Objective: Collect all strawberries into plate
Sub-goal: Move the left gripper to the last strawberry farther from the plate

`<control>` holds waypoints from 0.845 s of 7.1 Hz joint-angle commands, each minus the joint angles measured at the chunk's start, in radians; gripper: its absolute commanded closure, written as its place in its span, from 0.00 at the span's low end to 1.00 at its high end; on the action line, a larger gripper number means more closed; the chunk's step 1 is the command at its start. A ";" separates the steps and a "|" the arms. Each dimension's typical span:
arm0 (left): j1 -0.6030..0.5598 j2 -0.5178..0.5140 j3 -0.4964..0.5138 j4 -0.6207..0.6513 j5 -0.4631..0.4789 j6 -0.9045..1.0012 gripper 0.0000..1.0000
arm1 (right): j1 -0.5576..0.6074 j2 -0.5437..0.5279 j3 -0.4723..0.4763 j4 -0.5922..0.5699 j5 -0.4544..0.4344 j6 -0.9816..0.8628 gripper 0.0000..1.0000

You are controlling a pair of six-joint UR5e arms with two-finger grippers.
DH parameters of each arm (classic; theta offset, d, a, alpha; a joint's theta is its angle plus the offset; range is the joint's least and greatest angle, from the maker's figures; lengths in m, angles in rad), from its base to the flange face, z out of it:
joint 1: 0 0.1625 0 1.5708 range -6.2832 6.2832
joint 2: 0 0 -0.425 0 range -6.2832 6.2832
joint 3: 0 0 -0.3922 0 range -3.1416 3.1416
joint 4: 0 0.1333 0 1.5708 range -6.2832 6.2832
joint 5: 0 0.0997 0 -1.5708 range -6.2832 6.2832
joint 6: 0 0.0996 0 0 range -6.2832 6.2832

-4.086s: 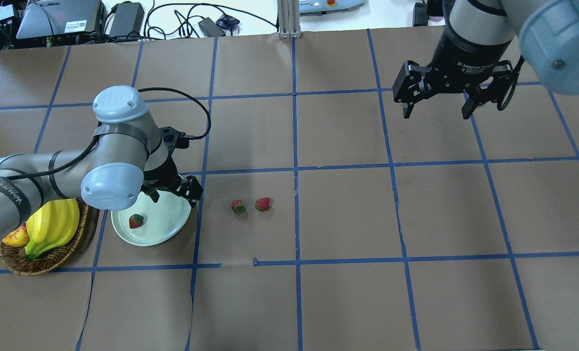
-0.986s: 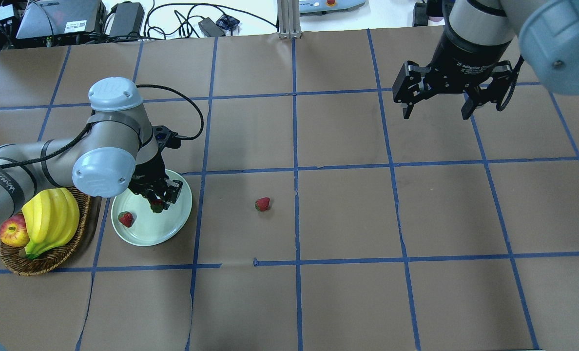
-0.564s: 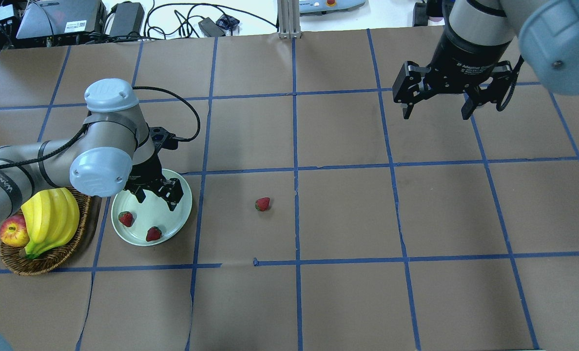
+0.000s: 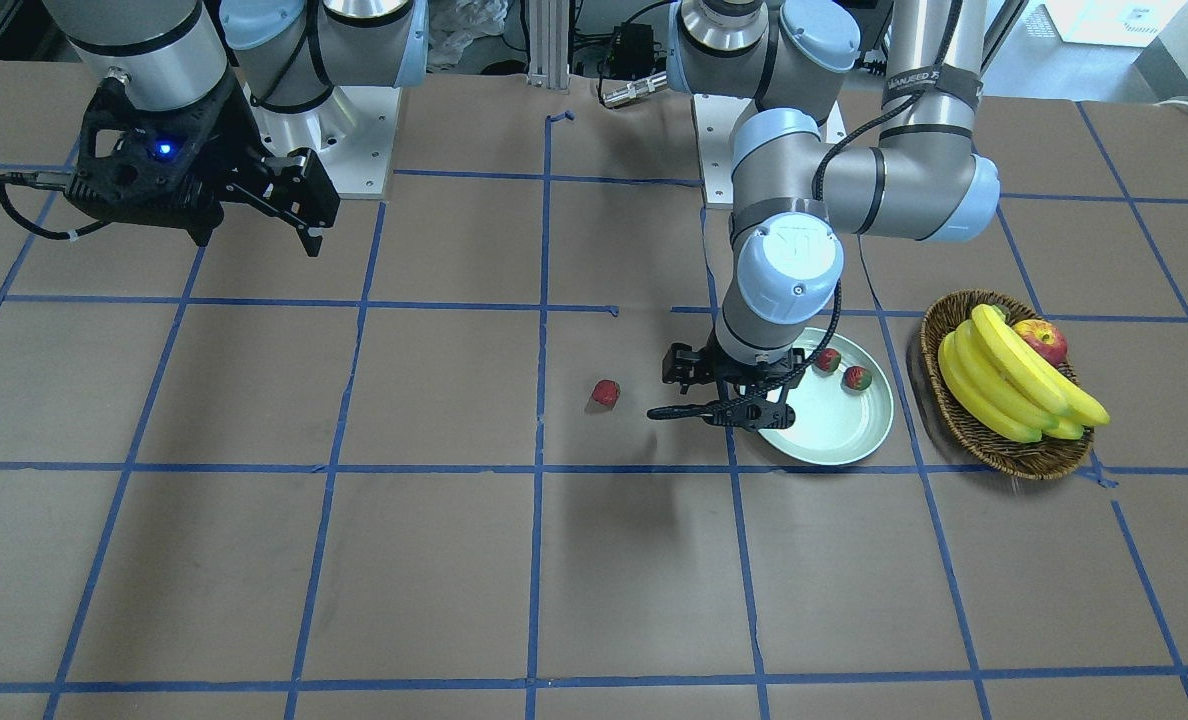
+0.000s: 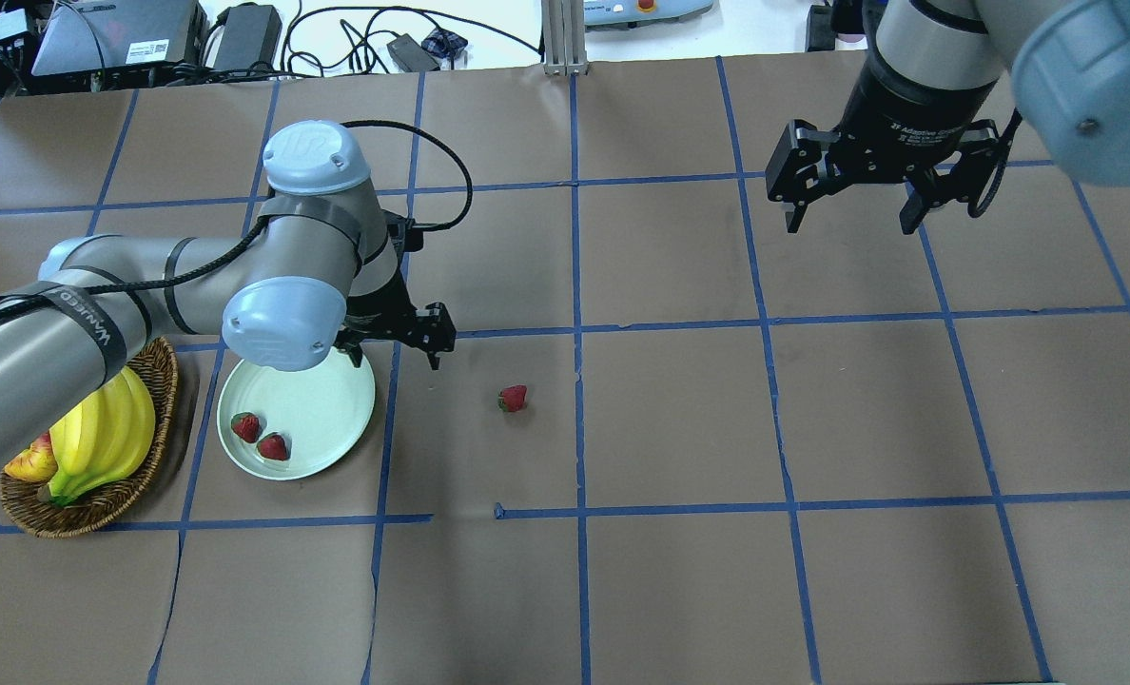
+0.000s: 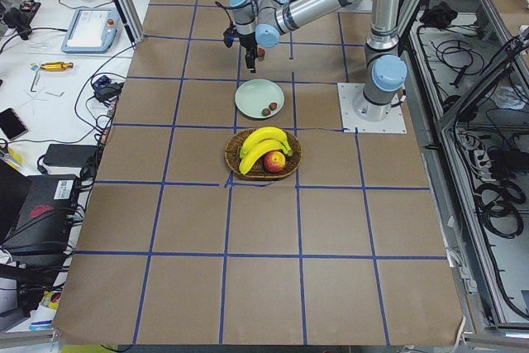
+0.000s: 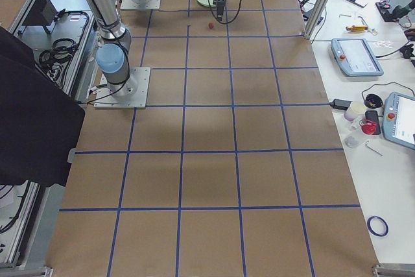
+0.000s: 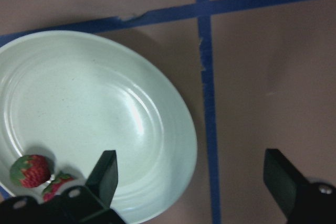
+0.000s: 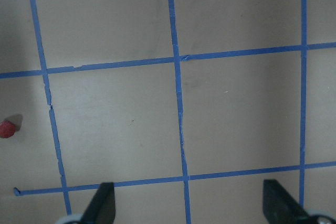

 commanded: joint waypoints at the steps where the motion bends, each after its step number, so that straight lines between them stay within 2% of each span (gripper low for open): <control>1: -0.110 -0.037 0.007 0.116 -0.060 -0.196 0.02 | 0.000 0.000 0.001 0.000 0.000 0.000 0.00; 3: -0.157 -0.097 0.007 0.180 -0.058 -0.264 0.08 | 0.000 0.000 0.001 0.000 0.000 0.002 0.00; 5: -0.195 -0.129 -0.004 0.211 -0.040 -0.315 0.10 | 0.000 0.000 0.001 0.000 0.000 0.002 0.00; 6: -0.195 -0.139 -0.021 0.216 -0.043 -0.336 0.17 | 0.000 0.000 0.001 0.000 0.000 0.002 0.00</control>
